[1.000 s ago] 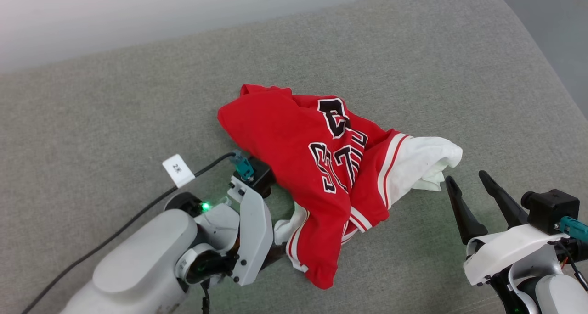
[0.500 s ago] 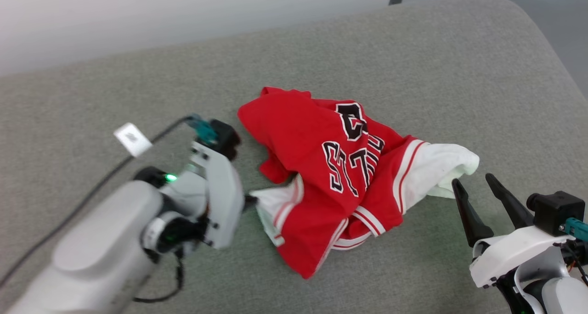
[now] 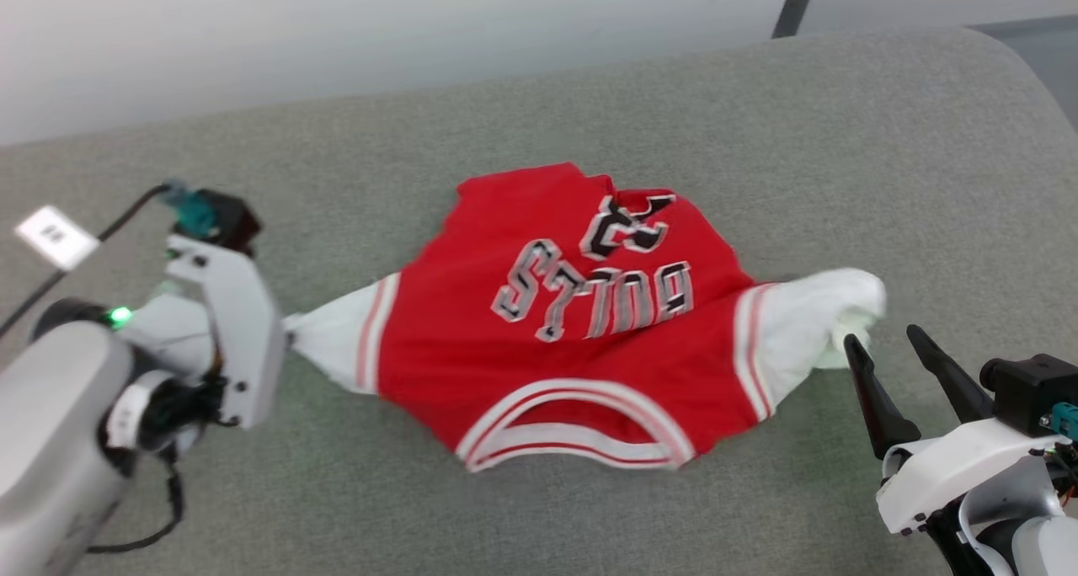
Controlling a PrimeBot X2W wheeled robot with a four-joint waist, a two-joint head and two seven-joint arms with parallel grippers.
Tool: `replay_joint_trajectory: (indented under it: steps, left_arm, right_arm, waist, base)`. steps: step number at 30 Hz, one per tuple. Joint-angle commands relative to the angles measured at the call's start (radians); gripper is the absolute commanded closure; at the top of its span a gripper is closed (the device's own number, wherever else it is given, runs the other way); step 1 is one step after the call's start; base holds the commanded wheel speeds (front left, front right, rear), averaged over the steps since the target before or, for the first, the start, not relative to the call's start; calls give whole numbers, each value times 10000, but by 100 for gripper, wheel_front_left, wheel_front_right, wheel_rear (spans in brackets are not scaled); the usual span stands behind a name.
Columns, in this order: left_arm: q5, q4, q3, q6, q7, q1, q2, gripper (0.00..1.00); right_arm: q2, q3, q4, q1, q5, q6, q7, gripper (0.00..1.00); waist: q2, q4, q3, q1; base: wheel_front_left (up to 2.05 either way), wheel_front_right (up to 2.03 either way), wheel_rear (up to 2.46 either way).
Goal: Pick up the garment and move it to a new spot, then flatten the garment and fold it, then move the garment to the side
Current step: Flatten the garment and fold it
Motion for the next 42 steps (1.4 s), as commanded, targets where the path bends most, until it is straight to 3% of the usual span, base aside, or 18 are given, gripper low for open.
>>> replay_joint_trajectory:
  steps: [1,9,15,16,17,18,20,29,42]
  left_arm:
    - [-1,1,105,225,67,199,193,100]
    - [224,206,325,890,-44,819,1242,100]
    - [4,496,496,1058,-584,1198,1023,100]
    - [-7,569,528,1060,-747,1208,937,85]
    - [13,641,533,1047,-873,1223,868,82]
    - [75,693,524,1007,-1026,1232,806,69]
    - [167,802,520,953,-1310,1210,672,0]
    - [220,451,741,738,-2469,1364,375,0]
    - [456,-592,1259,836,-5068,2691,385,0]
  right_arm:
    - [-18,-26,-68,175,-62,-10,51,0]
    - [-46,-76,-248,221,-31,-10,169,0]
    - [-30,-62,-256,164,3,-10,220,0]
    - [-25,-36,-246,137,9,-10,224,0]
    - [-21,-21,-233,108,13,-10,226,0]
    - [-22,-10,-222,86,17,-10,231,0]
    - [-39,13,-203,65,19,-10,249,0]
    - [-207,144,-199,377,64,-10,417,0]
    - [-403,312,-377,997,167,-10,845,0]
  waist:
    - [0,105,-66,0]
    - [0,229,-32,0]
    - [0,268,62,0]
    - [0,269,75,0]
    - [0,270,81,0]
    - [0,276,78,0]
    - [0,305,40,0]
    - [0,640,-571,0]
    - [0,1357,-1673,0]
  base:
    - [0,0,0]
    - [0,0,0]
    - [0,0,0]
    - [0,0,0]
    - [0,0,0]
    - [0,0,0]
    - [0,0,0]
    - [0,0,0]
    - [0,0,0]
